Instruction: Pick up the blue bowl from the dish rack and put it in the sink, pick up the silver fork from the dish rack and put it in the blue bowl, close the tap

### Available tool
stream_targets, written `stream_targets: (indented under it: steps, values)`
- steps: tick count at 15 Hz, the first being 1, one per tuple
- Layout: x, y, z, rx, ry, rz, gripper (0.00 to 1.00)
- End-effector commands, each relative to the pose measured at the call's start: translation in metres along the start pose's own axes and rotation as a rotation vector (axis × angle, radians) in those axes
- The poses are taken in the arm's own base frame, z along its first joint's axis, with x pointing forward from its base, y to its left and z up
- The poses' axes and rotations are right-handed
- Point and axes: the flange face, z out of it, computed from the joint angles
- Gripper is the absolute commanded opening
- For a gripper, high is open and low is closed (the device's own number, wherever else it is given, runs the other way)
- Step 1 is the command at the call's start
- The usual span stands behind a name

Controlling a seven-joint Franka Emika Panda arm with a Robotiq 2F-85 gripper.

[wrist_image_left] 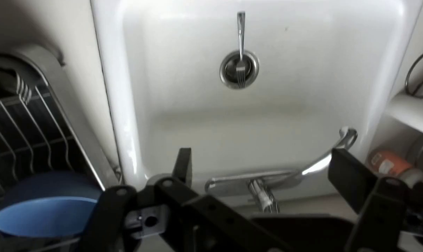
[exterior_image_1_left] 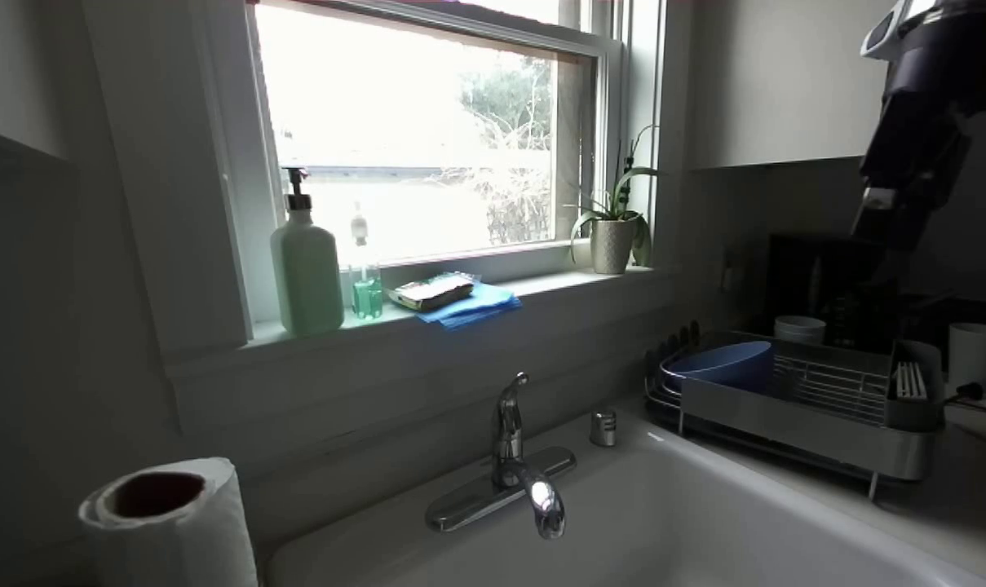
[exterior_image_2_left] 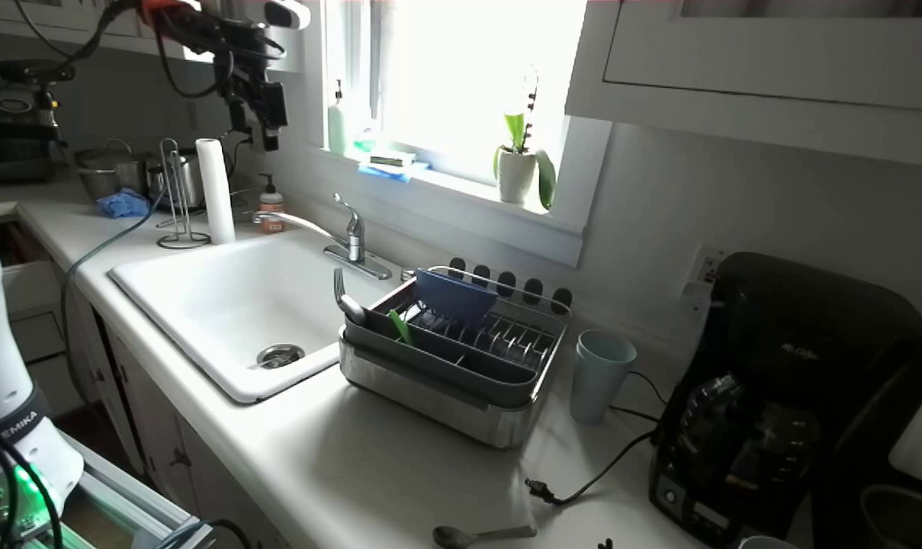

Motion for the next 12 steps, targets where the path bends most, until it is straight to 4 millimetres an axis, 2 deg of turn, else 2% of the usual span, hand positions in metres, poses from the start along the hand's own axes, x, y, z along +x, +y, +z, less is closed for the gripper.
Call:
stream_targets:
  steps: [1,2,6,7,8,9,12]
  values:
    - [0.031,0.016,0.008,-0.013,0.157,0.036,1.00]
    - [0.041,0.024,0.013,-0.017,0.177,0.076,1.00]
    - [0.074,0.086,0.033,-0.040,0.256,0.308,1.00]
    - [0.059,0.063,0.024,-0.021,0.232,0.219,1.00]
    - [0.063,0.073,0.030,-0.027,0.229,0.235,1.00]
    - [0.064,0.074,0.033,-0.028,0.222,0.234,1.00]
    - [0.063,0.065,0.030,-0.026,0.228,0.215,1.00]
